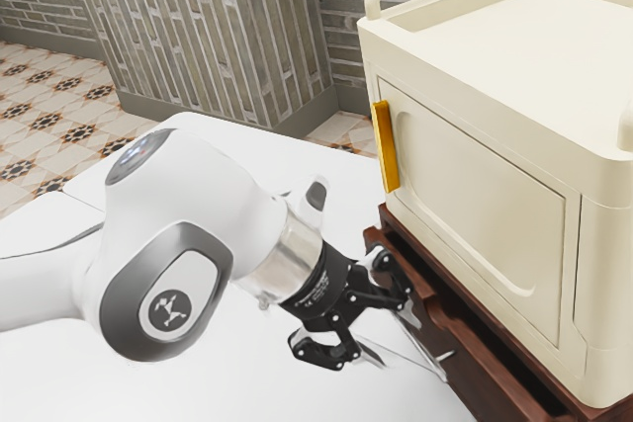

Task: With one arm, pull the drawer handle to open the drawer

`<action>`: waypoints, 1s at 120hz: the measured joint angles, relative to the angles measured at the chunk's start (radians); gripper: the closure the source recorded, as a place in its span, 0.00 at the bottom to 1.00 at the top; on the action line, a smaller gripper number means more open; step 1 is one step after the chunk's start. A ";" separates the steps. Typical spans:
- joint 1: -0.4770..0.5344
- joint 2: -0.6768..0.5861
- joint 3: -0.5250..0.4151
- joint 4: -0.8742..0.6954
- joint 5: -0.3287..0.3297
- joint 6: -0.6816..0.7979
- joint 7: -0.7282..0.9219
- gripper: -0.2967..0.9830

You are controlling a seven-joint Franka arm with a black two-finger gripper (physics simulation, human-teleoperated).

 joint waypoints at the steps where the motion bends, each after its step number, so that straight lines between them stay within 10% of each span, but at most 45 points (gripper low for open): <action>1: 0.000 -0.001 0.000 0.001 0.000 -0.004 -0.001 0.50; 120: 0.018 -0.122 0.005 0.003 0.094 -0.348 -0.175 0.50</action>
